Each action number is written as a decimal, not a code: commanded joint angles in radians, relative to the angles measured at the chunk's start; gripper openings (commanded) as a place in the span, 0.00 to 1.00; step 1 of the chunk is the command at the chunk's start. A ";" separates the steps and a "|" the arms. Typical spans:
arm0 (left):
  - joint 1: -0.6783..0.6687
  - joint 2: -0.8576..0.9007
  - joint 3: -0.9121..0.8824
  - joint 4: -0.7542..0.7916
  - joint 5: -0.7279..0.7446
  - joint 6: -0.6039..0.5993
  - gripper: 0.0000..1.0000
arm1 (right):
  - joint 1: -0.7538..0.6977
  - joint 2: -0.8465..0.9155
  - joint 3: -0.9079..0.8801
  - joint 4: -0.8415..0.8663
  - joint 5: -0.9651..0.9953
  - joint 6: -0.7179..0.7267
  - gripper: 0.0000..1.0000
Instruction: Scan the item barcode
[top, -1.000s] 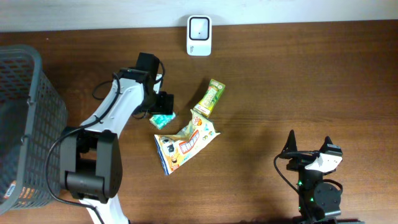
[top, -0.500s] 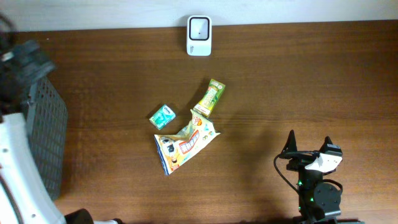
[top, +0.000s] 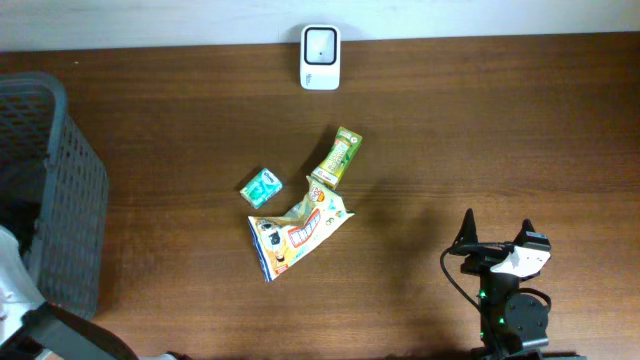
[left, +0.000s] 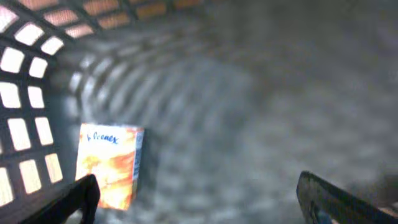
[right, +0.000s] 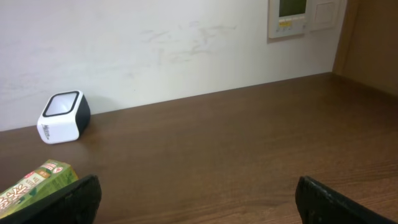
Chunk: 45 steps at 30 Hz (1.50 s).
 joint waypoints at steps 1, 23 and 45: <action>0.015 0.031 -0.078 0.044 -0.039 0.054 1.00 | -0.004 -0.007 -0.009 0.002 0.006 -0.006 0.99; 0.209 0.303 -0.084 0.058 -0.026 0.120 0.22 | -0.004 -0.007 -0.009 0.002 0.006 -0.006 0.99; -0.465 -0.032 0.696 -0.191 0.344 0.416 0.09 | -0.004 -0.007 -0.009 0.002 0.006 -0.006 0.99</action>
